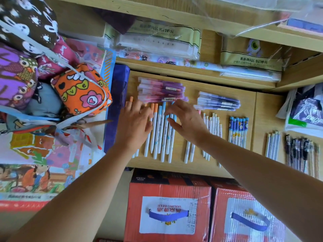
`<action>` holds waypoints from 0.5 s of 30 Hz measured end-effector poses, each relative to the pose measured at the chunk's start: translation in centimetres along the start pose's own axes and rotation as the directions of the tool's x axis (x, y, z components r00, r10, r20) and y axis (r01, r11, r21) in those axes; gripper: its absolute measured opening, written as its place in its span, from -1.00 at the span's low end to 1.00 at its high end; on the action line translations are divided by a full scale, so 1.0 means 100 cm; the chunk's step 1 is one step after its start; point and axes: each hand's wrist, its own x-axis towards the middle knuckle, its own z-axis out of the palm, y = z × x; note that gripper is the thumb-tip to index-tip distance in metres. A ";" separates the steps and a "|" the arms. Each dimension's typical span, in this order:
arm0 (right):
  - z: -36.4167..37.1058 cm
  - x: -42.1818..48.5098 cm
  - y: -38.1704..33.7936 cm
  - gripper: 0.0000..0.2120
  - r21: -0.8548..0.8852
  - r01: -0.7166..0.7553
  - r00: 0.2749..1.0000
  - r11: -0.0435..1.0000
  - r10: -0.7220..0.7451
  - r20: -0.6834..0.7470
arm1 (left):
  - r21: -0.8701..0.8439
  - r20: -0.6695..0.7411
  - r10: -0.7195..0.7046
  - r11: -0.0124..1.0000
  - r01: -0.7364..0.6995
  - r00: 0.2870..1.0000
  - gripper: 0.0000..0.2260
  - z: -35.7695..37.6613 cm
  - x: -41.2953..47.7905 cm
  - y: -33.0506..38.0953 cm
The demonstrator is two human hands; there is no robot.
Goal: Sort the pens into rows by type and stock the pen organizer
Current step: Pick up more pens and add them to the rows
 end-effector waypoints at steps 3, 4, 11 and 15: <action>0.012 -0.015 -0.012 -0.88 0.023 -0.045 0.991 0.999 0.041 0.124 | 0.010 0.083 -0.030 1.000 0.029 0.996 -0.81 0.008 -0.020 0.006; 0.016 -0.018 -0.015 -0.86 0.023 -0.061 0.986 0.998 0.057 0.156 | 0.017 0.093 -0.049 0.999 0.048 0.994 -0.80 0.011 -0.026 0.008; 0.031 -0.016 -0.029 -0.81 -0.010 -0.049 0.978 0.999 0.050 0.202 | 0.061 0.078 -0.196 0.980 0.191 0.978 -0.76 0.022 -0.037 0.018; 0.030 -0.016 -0.029 -0.83 -0.060 -0.049 0.976 0.997 0.061 0.211 | 0.059 0.016 -0.223 0.973 0.222 0.975 -0.82 0.020 -0.042 0.015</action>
